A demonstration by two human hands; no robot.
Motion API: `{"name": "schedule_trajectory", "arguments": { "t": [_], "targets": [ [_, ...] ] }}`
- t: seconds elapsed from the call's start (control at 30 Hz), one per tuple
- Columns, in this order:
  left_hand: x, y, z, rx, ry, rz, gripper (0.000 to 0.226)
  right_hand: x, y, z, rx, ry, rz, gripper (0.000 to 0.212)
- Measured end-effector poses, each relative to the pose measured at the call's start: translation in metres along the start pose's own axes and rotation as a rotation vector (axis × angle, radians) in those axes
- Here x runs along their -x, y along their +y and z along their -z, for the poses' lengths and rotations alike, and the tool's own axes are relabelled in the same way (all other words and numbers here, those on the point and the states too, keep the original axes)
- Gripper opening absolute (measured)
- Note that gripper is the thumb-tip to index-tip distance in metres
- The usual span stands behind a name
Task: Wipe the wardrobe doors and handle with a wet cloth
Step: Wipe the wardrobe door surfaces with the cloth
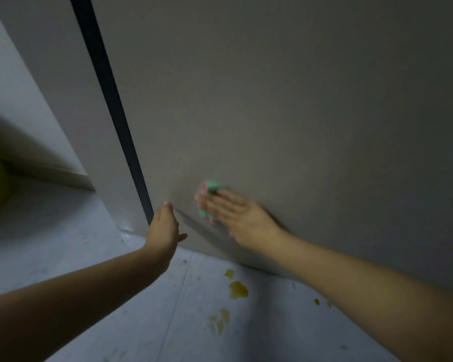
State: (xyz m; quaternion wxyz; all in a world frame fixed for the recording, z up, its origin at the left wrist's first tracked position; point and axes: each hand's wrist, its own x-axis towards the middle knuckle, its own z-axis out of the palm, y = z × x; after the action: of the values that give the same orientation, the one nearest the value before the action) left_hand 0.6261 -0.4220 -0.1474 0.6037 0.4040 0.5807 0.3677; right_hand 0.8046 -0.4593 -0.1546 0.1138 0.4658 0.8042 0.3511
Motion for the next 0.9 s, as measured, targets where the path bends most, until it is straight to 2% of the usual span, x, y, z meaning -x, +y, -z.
{"name": "schedule_trajectory", "arguments": {
  "t": [0.07, 0.13, 0.2, 0.27, 0.33, 0.43, 0.5, 0.53, 0.63, 0.73, 0.8, 0.9],
  "targets": [
    [0.001, 0.001, 0.002, -0.015, 0.008, -0.009, 0.049, 0.02, -0.015, -0.012, -0.002, -0.222, 0.123, 0.061],
    [0.005, 0.005, 0.002, -0.019, 0.008, -0.011, 0.049, 0.038, -0.012, -0.016, -0.075, -0.239, 0.135, 0.07],
    [0.01, 0.008, -0.004, -0.052, -0.01, -0.032, 0.049, 0.052, 0.0, -0.012, -0.121, -0.118, 0.011, 0.085],
    [0.017, 0.009, -0.011, -0.092, -0.07, -0.061, 0.051, 0.063, 0.023, 0.004, -0.074, 0.093, -0.15, 0.081],
    [0.023, 0.01, -0.019, -0.105, -0.148, -0.092, 0.054, 0.066, 0.05, 0.026, 0.026, 0.243, -0.254, 0.092],
    [0.03, 0.007, -0.033, -0.098, -0.218, -0.074, 0.063, 0.049, 0.087, 0.068, 0.127, 0.33, -0.514, 0.102],
    [0.031, 0.002, -0.046, -0.068, -0.244, -0.031, 0.068, 0.038, 0.099, 0.081, 0.166, 0.343, -0.613, 0.093],
    [0.032, -0.001, -0.053, -0.062, -0.252, -0.013, 0.07, 0.037, 0.1, 0.078, 0.183, 0.343, -0.58, 0.089],
    [0.031, -0.011, -0.07, -0.073, -0.218, -0.024, 0.079, 0.065, 0.079, 0.035, 0.103, 0.262, -0.305, 0.086],
    [0.026, -0.018, -0.073, -0.087, -0.171, -0.061, 0.112, 0.114, 0.042, -0.008, 0.024, 0.131, -0.086, 0.071],
    [0.025, -0.02, -0.076, -0.081, -0.179, -0.056, 0.128, 0.138, 0.036, -0.014, 0.03, 0.047, -0.064, 0.067],
    [0.033, -0.017, -0.081, -0.08, -0.2, -0.041, 0.134, 0.153, 0.056, -0.002, 0.001, 0.084, -0.118, 0.067]
  ]
}}
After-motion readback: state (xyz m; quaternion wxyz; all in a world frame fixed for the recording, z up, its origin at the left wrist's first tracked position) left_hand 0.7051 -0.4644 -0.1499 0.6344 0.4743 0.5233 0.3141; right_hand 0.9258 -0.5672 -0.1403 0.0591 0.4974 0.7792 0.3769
